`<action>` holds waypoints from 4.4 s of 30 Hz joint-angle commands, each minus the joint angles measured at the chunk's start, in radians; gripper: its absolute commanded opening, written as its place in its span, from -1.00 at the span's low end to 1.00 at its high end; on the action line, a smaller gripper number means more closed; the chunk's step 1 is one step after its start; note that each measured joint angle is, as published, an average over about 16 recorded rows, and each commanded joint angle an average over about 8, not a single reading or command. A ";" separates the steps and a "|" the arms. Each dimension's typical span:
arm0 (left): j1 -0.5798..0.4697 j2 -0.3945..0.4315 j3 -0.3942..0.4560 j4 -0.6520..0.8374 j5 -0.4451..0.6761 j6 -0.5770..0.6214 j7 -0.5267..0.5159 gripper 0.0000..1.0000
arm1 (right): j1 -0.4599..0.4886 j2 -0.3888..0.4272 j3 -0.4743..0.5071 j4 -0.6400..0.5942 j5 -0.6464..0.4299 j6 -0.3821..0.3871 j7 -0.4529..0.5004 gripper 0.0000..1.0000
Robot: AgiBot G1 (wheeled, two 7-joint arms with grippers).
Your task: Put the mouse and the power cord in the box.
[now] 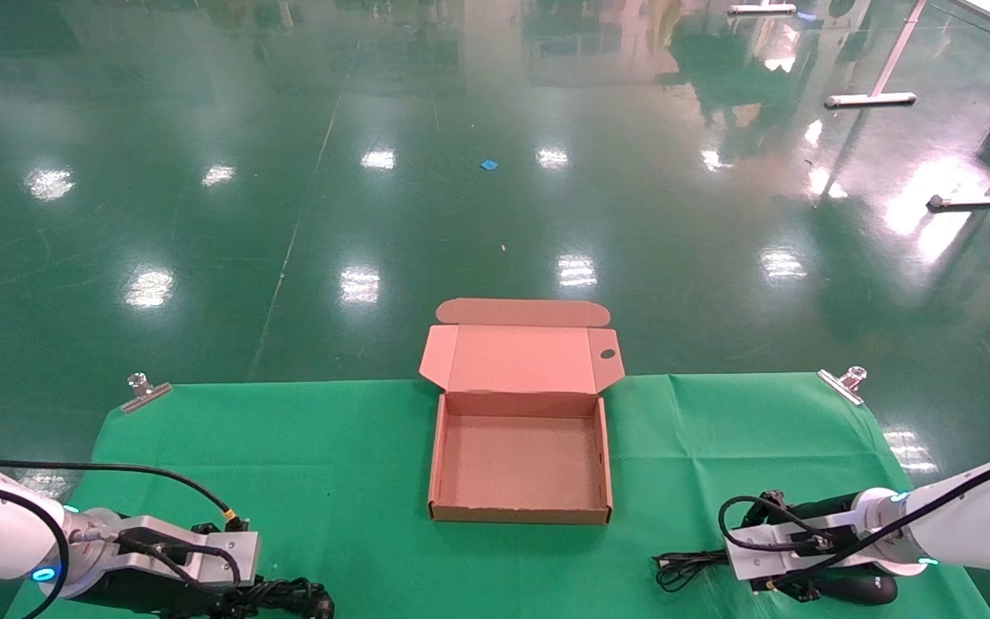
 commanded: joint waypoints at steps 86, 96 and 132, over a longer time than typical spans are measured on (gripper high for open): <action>-0.243 0.179 -0.170 -0.161 -0.190 0.148 -0.176 -1.00 | 0.077 -0.074 -0.021 0.130 0.361 0.182 0.354 1.00; -0.055 0.269 -0.034 -0.354 -0.191 -0.188 -0.196 -1.00 | 0.227 0.223 0.001 0.141 0.396 -0.177 0.210 1.00; 0.112 0.141 0.041 -0.578 -0.347 -0.230 -0.415 1.00 | 0.128 0.345 0.095 0.335 0.512 -0.301 0.365 1.00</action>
